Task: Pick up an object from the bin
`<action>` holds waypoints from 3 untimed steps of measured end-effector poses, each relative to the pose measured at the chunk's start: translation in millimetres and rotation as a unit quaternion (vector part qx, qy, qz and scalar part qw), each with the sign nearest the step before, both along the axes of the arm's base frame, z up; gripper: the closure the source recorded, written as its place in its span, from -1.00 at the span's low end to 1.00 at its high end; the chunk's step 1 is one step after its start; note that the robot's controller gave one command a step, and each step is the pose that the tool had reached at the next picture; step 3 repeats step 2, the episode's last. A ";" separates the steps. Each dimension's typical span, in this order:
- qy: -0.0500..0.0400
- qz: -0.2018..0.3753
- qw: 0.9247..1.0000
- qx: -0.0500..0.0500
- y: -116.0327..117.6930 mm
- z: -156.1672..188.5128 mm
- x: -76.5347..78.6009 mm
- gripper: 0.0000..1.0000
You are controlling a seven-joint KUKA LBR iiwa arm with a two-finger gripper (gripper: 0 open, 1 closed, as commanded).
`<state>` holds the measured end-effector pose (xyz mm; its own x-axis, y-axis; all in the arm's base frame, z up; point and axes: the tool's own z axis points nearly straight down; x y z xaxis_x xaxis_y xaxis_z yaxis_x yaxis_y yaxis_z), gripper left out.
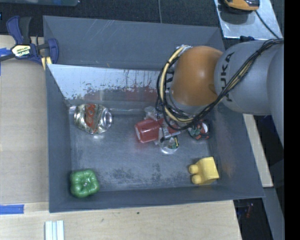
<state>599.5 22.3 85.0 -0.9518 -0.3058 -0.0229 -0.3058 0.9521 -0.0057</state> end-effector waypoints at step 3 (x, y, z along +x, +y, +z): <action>-0.005 -0.001 1.000 0.000 -0.3 16.7 1.9 1.00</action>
Offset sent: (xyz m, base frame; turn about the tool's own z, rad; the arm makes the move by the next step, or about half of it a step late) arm 0.0006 0.0000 0.0157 0.0003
